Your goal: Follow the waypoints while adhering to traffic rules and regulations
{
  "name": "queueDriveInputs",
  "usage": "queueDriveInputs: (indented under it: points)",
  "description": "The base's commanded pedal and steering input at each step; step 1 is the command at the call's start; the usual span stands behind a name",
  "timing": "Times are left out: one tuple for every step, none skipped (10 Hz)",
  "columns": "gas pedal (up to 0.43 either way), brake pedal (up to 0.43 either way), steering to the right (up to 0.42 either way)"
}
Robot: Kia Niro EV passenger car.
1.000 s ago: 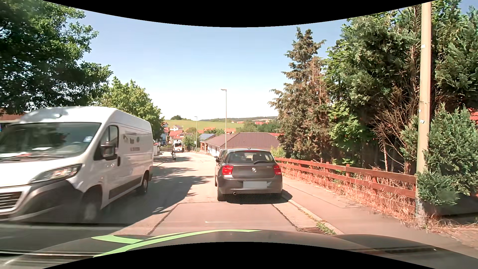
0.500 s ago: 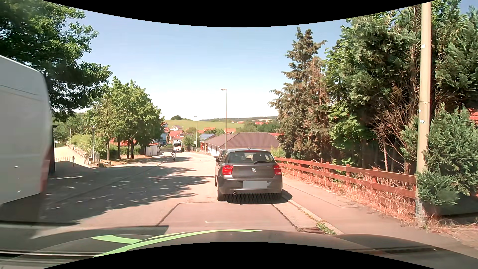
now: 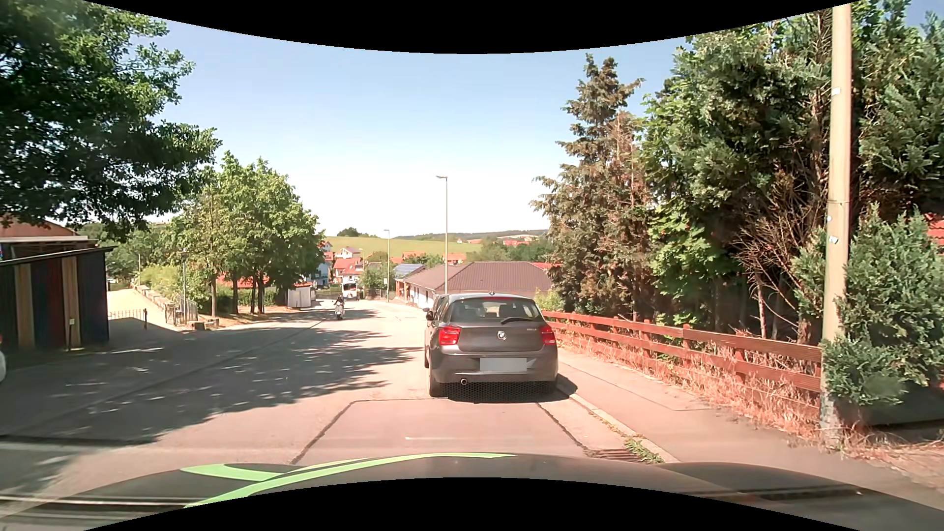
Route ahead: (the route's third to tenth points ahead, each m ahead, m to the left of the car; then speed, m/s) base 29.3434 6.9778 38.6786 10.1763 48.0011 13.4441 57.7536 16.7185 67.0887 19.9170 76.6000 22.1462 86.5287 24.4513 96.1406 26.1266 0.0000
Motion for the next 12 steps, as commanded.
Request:
queueDriveInputs:
  points:
    - [0.0, 0.317, -0.239]
    - [0.0, 0.317, -0.239]
    - [0.0, 0.317, -0.239]
    - [0.0, 0.317, -0.239]
    - [0.0, 0.317, -0.239]
    - [0.0, 0.311, -0.24]
    - [0.0, 0.317, -0.239]
    - [0.0, 0.317, -0.239]
    - [0.0, 0.317, -0.239]
    - [0.0, 0.317, -0.239]
    - [0.0, 0.317, -0.239]
    - [0.0, 0.317, -0.239]
